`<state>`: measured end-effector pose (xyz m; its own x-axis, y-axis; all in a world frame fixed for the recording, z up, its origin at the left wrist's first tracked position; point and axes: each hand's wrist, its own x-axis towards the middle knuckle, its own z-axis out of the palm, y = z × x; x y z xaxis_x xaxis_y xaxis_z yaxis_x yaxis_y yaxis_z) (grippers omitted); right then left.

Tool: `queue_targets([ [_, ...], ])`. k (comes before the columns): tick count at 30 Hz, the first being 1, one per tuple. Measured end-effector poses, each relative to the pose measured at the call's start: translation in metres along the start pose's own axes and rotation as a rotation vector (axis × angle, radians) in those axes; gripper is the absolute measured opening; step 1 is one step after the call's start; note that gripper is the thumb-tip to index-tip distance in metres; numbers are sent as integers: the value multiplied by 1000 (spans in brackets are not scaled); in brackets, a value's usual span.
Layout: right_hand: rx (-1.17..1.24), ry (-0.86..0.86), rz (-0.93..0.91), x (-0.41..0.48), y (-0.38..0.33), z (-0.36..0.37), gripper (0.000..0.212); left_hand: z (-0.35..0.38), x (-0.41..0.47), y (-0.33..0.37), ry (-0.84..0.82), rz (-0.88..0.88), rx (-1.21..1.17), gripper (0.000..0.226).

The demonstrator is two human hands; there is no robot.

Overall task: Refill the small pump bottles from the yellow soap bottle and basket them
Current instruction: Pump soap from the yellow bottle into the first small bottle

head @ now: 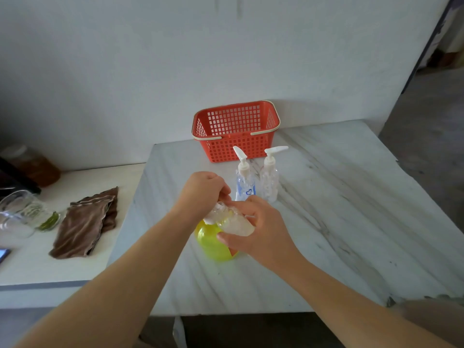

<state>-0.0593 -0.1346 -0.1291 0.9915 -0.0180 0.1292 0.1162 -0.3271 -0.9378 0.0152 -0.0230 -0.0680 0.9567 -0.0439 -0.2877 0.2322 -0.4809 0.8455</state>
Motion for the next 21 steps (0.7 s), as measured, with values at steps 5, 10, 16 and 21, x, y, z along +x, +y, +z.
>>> queue_targets([
  [5,26,-1,14,-3,1,0,58,2,0,-3,5,-1,18,24],
  [10,14,-9,-7,-3,0,-1,50,0,-2,0,3,-21,26,24],
  [16,15,1,-27,2,-4,-1,47,-7,-2,10,-10,13,63,17],
  [21,12,3,-22,2,-1,1,43,-3,1,3,1,-15,51,24],
])
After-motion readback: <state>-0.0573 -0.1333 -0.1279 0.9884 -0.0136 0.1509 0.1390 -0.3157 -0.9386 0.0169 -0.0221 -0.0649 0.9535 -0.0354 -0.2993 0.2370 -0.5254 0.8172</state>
